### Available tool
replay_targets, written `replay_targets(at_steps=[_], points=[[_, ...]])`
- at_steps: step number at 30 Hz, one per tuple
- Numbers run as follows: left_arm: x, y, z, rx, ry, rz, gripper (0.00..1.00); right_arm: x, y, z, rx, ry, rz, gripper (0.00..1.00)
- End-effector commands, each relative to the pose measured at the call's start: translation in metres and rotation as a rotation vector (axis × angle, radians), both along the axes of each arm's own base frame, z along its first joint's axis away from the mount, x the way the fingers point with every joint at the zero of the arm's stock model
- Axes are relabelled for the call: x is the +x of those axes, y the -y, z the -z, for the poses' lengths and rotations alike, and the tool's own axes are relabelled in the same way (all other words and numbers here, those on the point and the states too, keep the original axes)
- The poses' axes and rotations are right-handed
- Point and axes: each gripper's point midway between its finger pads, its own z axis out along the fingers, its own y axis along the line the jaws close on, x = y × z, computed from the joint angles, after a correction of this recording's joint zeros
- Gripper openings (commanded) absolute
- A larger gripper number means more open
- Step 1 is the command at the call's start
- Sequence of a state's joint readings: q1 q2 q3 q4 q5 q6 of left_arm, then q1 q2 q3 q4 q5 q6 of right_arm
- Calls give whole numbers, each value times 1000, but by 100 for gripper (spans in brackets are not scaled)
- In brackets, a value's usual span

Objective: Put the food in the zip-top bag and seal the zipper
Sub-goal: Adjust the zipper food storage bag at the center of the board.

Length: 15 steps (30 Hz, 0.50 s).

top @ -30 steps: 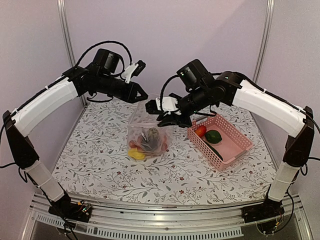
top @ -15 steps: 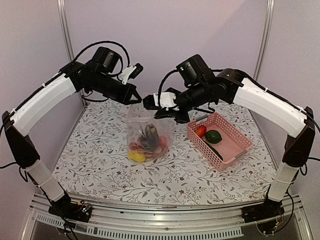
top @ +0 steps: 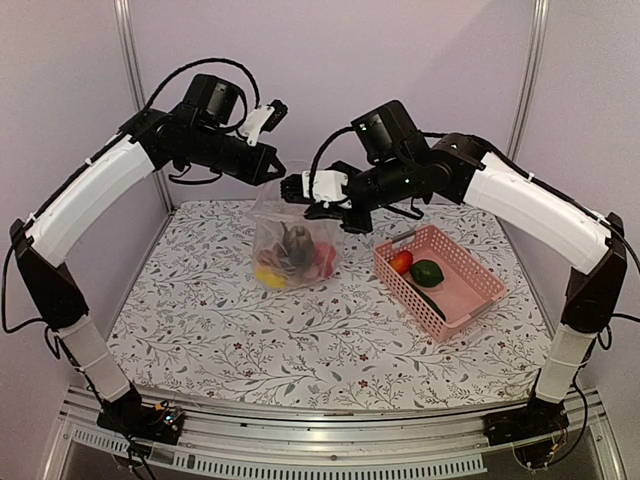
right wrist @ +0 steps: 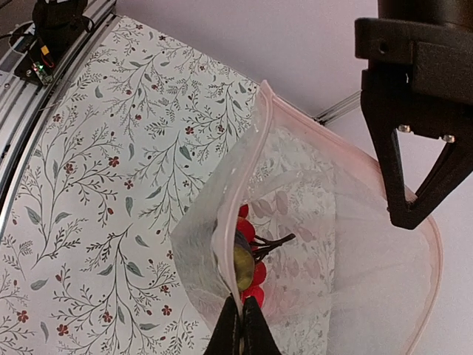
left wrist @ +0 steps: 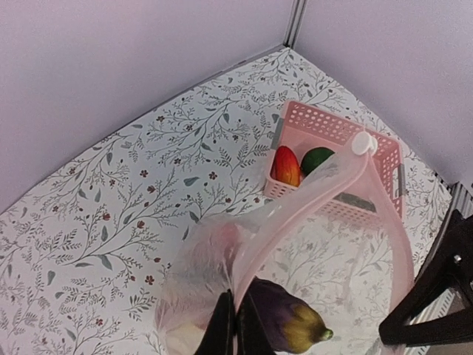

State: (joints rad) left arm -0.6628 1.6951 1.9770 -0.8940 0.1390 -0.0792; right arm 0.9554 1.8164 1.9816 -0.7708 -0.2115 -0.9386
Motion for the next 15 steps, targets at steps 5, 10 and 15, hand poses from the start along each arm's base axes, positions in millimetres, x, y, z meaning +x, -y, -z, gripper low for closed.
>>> replay_targets(at_steps=[5,10,15], points=[[7,4,23,54,-14,6,0,15,3,17,-50,15,82,3],[14,4,31,88,-31,-8,0,4,-5,14,-7,-68,47,1],[19,-1,42,110,-15,-27,0,14,5,36,-53,-28,105,1]])
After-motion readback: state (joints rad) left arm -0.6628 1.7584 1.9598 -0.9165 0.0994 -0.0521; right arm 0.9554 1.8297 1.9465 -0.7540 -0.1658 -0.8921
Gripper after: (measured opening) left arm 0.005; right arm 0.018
